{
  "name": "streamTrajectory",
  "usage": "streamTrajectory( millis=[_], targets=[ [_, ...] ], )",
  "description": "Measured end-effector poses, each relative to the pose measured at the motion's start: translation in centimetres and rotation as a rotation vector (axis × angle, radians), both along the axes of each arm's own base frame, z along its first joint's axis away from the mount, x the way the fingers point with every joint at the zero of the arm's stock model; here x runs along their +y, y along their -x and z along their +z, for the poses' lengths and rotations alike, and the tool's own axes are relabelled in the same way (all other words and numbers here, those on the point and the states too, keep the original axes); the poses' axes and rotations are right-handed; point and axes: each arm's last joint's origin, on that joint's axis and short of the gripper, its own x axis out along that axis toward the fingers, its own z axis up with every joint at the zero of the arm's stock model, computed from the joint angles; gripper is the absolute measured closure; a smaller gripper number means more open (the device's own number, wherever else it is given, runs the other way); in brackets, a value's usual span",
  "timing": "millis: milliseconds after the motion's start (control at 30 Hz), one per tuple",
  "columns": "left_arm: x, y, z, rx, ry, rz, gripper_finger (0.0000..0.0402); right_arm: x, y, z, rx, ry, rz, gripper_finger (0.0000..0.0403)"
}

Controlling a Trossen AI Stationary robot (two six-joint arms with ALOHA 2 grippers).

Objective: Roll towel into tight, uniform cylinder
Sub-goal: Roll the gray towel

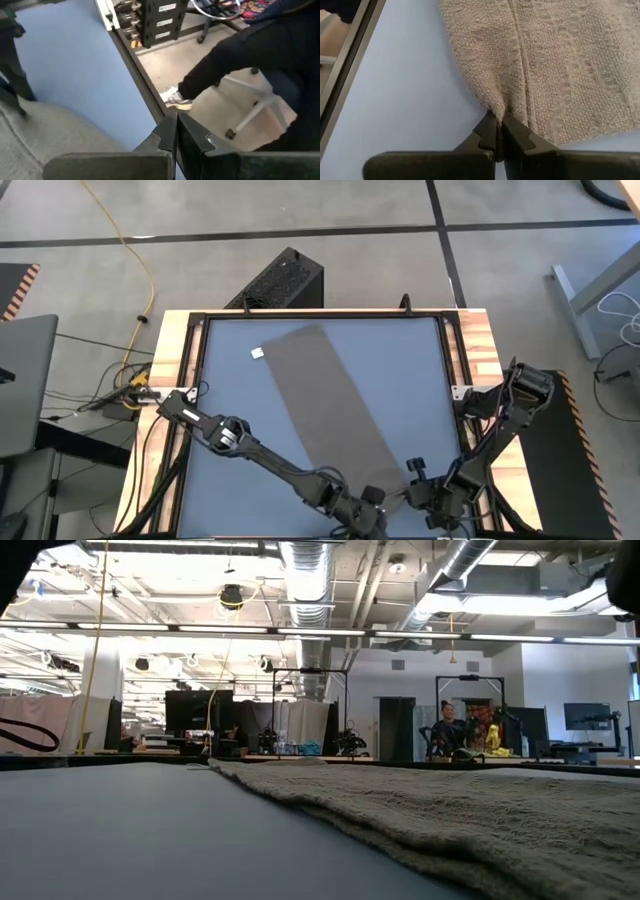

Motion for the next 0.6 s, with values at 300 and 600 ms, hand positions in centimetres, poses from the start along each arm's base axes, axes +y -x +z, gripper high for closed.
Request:
streamTrajectory(
  millis=[300, 600],
  targets=[
    [0.0, 0.1, -0.6, 0.016, -0.011, -0.006, 0.0400, -0.5, -0.8, 0.0, 0.024, -0.021, -0.024, 0.0369],
    [0.1, 0.3, -2.1, 0.092, -0.007, -0.045, 0.0400, -0.6, -1.0, 0.0, 0.036, -0.032, -0.034, 0.0370]
  ],
)
